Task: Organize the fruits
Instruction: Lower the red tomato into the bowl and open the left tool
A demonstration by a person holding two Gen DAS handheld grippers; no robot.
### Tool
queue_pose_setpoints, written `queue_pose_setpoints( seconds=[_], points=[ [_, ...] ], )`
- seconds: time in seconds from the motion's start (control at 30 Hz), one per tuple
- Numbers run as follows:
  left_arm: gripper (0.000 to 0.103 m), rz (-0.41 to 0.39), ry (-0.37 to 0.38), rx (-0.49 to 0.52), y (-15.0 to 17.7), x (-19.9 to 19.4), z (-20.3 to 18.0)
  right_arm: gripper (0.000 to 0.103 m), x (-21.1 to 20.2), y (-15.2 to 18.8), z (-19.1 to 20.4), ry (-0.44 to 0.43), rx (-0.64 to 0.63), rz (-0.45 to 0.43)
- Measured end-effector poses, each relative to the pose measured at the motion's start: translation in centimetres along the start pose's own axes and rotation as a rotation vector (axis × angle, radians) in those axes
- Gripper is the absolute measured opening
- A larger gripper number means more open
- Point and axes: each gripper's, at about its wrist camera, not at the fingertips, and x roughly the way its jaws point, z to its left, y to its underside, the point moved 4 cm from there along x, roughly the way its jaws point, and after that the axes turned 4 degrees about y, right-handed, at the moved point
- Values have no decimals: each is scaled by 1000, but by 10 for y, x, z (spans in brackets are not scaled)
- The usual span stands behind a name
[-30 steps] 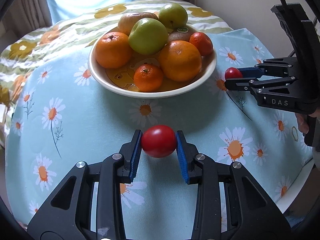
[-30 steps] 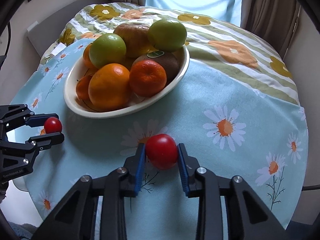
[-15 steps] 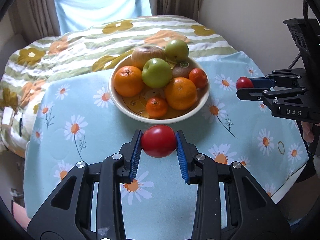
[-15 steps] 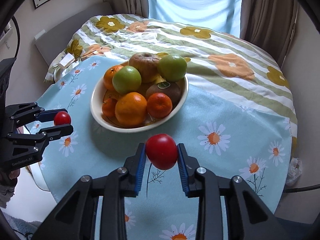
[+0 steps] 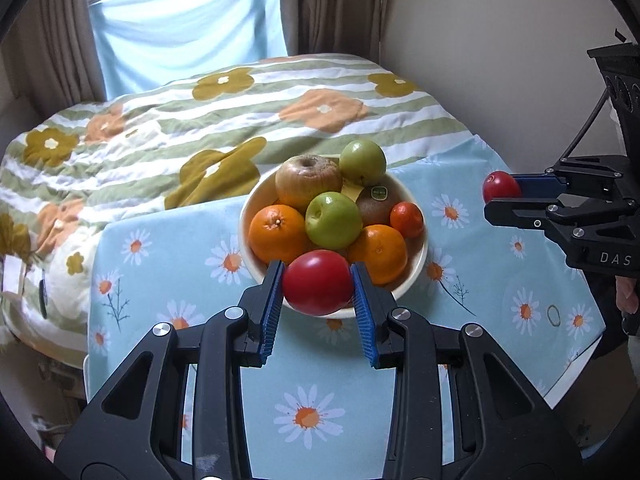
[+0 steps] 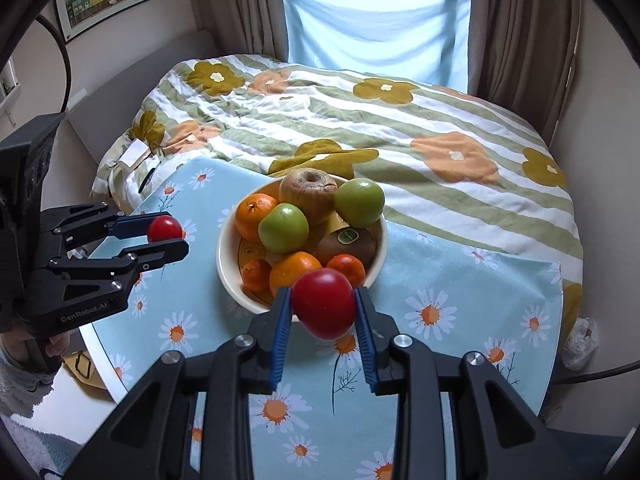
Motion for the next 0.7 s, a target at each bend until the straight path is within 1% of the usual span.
queue_pose_setpoints(
  seconds=[0.2,0.33,0.5,0.7],
  points=[
    [38,40,48,79,-6,29,16,29,22,-11,6,23,94,0],
    [38,72,79,126,-2,51,22,29,38,-12,8,39,152,13],
    [38,105,114,157,7,71,25,29,52,-11,11,66,192,31],
    [38,121,129,192,13,84,23,29,58,-7,10,88,226,44]
  ],
)
